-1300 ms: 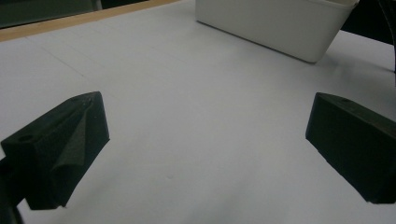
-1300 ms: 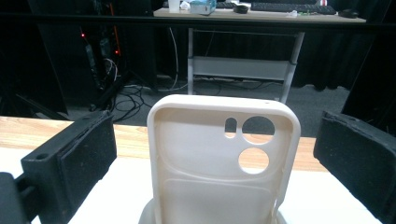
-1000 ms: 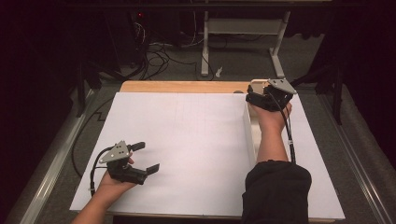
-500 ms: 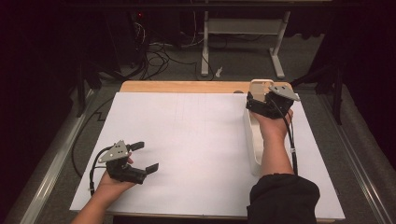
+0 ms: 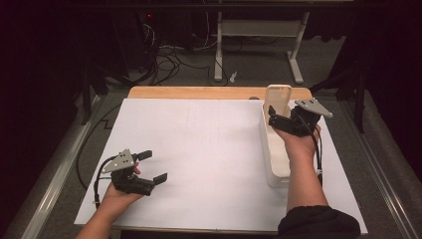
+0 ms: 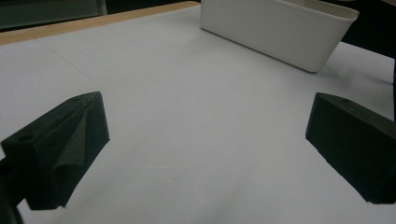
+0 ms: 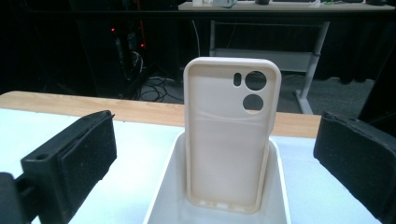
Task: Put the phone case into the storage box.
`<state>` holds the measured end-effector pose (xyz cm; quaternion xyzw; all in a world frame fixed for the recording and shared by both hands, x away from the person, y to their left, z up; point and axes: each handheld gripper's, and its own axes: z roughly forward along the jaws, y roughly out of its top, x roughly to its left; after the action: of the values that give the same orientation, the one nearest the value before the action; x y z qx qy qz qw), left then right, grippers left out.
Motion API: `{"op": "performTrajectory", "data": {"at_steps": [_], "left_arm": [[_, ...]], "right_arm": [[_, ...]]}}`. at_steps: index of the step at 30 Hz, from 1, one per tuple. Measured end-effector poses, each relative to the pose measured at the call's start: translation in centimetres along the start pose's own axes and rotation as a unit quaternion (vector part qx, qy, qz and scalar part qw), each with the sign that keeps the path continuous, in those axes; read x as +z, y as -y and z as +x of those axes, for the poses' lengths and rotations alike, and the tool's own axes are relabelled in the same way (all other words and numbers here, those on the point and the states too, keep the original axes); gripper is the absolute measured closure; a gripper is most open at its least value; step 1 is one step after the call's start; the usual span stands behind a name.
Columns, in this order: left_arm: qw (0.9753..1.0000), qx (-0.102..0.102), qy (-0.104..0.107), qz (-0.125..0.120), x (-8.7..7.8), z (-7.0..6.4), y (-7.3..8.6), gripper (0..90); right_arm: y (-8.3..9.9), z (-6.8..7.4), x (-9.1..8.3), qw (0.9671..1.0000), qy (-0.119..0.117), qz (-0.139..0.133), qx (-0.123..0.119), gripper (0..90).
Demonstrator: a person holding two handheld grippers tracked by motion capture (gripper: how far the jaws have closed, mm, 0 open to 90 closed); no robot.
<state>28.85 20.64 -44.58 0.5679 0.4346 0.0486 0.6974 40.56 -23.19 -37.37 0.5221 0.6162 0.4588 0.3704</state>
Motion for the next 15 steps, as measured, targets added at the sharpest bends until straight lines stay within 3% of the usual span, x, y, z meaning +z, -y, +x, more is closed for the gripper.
{"op": "performTrajectory", "data": {"at_steps": [15], "left_arm": [[1.0000, -0.004, -0.002, -0.004, -0.1, 0.1, -0.2, 0.6]], "right_arm": [[-0.7, -0.2, -3.7, 0.9995, -0.028, -0.012, -0.012, 0.2]]}}
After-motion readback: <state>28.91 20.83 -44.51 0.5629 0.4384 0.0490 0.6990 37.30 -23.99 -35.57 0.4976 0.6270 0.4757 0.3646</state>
